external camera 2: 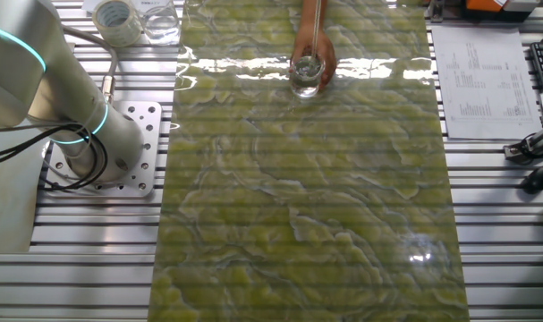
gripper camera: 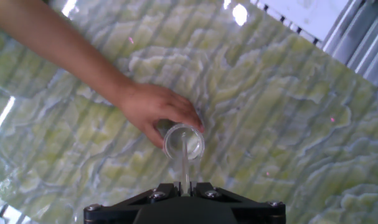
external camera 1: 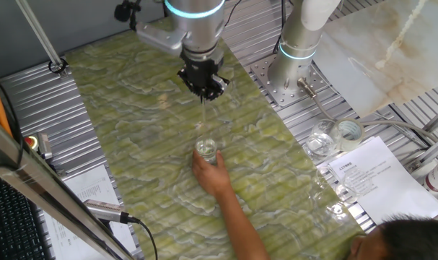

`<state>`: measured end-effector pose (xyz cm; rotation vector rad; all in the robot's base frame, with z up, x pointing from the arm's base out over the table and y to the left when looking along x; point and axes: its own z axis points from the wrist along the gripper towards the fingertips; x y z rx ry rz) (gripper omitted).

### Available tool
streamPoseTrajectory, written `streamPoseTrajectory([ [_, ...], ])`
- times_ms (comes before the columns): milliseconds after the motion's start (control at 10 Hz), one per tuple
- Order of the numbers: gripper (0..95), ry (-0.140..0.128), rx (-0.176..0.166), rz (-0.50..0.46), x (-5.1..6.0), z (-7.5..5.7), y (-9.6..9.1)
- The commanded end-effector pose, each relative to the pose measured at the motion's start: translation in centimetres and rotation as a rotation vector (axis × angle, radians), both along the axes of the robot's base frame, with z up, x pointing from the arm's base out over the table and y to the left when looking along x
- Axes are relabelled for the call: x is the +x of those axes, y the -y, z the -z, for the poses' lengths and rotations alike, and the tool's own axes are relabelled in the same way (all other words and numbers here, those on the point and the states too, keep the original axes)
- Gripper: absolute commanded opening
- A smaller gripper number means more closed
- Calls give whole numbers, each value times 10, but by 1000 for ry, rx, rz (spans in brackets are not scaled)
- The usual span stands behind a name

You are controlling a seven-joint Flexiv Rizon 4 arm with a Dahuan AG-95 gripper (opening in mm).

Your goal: Stir the beaker with a glass rod

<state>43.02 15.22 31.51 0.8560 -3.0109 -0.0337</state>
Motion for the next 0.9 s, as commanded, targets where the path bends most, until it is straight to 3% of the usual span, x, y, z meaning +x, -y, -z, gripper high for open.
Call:
streamPoseTrajectory([
  [100, 0, -108, -14, 36, 4, 0, -3],
  [200, 0, -134, -22, 42, 4, 1, -4],
  [400, 0, -148, -35, 36, 5, 5, -3],
  [700, 0, -145, -83, 17, 8, 10, -1],
  [900, 0, -123, -86, 4, 10, 13, 0],
])
